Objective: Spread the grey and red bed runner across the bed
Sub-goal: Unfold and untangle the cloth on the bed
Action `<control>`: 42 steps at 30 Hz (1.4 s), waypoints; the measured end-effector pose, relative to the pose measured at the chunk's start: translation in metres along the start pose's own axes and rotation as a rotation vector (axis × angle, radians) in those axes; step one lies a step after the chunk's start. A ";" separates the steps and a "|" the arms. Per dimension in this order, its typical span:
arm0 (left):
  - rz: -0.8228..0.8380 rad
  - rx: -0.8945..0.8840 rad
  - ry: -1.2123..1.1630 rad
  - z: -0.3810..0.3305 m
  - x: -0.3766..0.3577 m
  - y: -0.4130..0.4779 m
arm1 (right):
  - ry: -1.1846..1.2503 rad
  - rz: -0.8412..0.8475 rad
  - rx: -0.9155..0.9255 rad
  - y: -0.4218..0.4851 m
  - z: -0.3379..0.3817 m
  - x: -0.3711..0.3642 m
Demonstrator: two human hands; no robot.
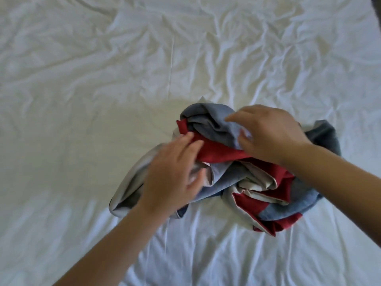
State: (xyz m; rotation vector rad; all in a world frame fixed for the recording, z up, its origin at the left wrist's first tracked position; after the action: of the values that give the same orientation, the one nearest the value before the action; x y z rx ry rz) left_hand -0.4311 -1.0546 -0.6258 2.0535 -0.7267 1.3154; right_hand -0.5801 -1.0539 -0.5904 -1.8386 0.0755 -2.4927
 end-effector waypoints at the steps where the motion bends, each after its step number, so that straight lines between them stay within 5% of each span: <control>1: -0.008 0.041 0.054 0.020 0.005 -0.007 | 0.037 -0.013 0.058 0.015 0.022 -0.003; 5: 0.151 0.258 0.212 0.095 -0.010 -0.035 | -0.015 0.148 0.268 0.066 0.097 -0.060; 9: 0.444 0.480 0.140 0.134 -0.057 -0.074 | -0.385 0.453 0.455 0.080 0.136 -0.153; 12: 0.403 0.480 0.075 0.133 -0.068 -0.079 | -0.487 0.627 0.472 0.073 0.133 -0.194; 19: 0.191 0.328 0.194 0.146 -0.029 -0.055 | -0.498 0.635 0.504 0.085 0.144 -0.200; 29: 0.075 0.403 -0.012 0.250 0.041 -0.069 | -0.609 0.519 0.530 0.193 0.247 -0.197; 42: -0.045 0.618 0.107 0.437 0.117 -0.108 | -0.674 0.425 0.700 0.326 0.422 -0.230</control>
State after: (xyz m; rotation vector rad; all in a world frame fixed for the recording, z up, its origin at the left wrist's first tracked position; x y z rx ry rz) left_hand -0.0489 -1.3122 -0.6861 2.4155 -0.2312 1.7653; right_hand -0.1068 -1.3703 -0.7063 -1.9289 -0.3412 -1.2899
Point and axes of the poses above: each hand's wrist, its own y-axis towards the middle knuckle, its own x-axis out of the back of the hand, z = x × y, the point moved 10 cm from there along y, towards the middle knuckle, and after that the axes turned 4 degrees about y, right-handed, at the moved point
